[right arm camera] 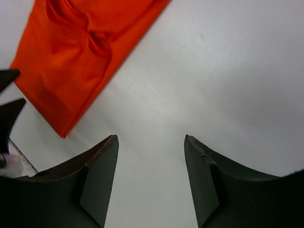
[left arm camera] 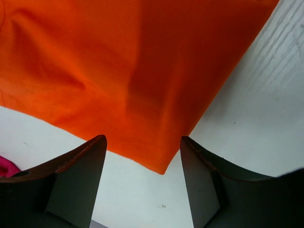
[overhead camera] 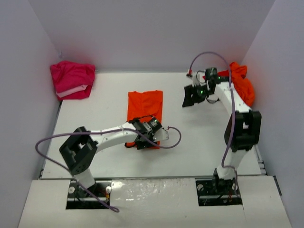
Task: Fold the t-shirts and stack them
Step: Grab one side of the 2/3 rectangular tshirt with left arm
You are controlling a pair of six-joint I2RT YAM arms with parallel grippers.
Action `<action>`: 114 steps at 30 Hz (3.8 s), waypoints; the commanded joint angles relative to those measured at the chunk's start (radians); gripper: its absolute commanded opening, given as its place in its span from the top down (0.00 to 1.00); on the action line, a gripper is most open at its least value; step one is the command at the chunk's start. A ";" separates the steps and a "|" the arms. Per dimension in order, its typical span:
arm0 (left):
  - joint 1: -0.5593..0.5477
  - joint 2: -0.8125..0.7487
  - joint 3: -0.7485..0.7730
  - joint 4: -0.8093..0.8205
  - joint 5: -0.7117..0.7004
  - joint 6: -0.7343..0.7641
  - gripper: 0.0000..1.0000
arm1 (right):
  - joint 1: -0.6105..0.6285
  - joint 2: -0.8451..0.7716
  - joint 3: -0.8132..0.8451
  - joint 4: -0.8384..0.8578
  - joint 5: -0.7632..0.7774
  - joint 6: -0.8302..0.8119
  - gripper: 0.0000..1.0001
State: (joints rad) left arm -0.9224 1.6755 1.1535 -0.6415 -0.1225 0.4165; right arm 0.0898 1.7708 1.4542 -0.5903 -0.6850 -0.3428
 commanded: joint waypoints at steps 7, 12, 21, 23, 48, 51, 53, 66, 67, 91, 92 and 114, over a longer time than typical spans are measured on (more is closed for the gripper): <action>-0.049 0.033 -0.023 0.152 -0.122 0.018 0.40 | 0.037 0.393 0.661 -0.164 -0.317 0.087 0.72; -0.054 0.053 -0.023 0.164 -0.143 0.024 0.40 | 0.118 0.486 0.671 -0.191 -0.336 0.053 0.72; -0.069 0.005 0.024 0.075 -0.147 0.020 0.40 | 0.181 0.556 0.719 -0.219 -0.323 0.033 0.72; -0.069 -0.010 0.043 0.038 -0.127 0.020 0.39 | 0.190 0.554 0.702 -0.224 -0.322 0.023 0.72; -0.069 0.028 -0.007 0.043 0.042 0.020 0.08 | 0.301 0.643 0.739 -0.274 -0.300 -0.017 0.71; -0.069 0.054 -0.005 0.066 0.023 0.023 0.08 | 0.301 0.644 0.730 -0.281 -0.303 -0.024 0.71; -0.069 0.070 -0.006 0.081 0.014 0.025 0.08 | 0.303 0.645 0.728 -0.282 -0.308 -0.027 0.71; -0.069 0.152 -0.017 0.164 -0.087 0.033 0.08 | 0.322 0.669 0.726 -0.305 -0.309 -0.059 0.71; -0.069 0.161 -0.017 0.168 -0.087 0.034 0.08 | 0.325 0.671 0.727 -0.307 -0.307 -0.060 0.71; -0.044 0.250 0.002 0.135 -0.004 0.069 1.00 | 0.329 0.688 0.686 -0.333 -0.312 -0.092 0.71; -0.045 0.224 -0.002 0.118 0.004 0.074 1.00 | 0.329 0.683 0.680 -0.333 -0.307 -0.094 0.71; -0.097 -0.018 0.438 -0.677 0.250 0.108 1.00 | 0.313 0.406 0.590 -0.335 -0.195 -0.133 0.68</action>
State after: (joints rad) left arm -1.0220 1.6846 1.4904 -1.1561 0.1362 0.4862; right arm 0.4125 2.3173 2.0486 -0.8955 -0.8915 -0.4512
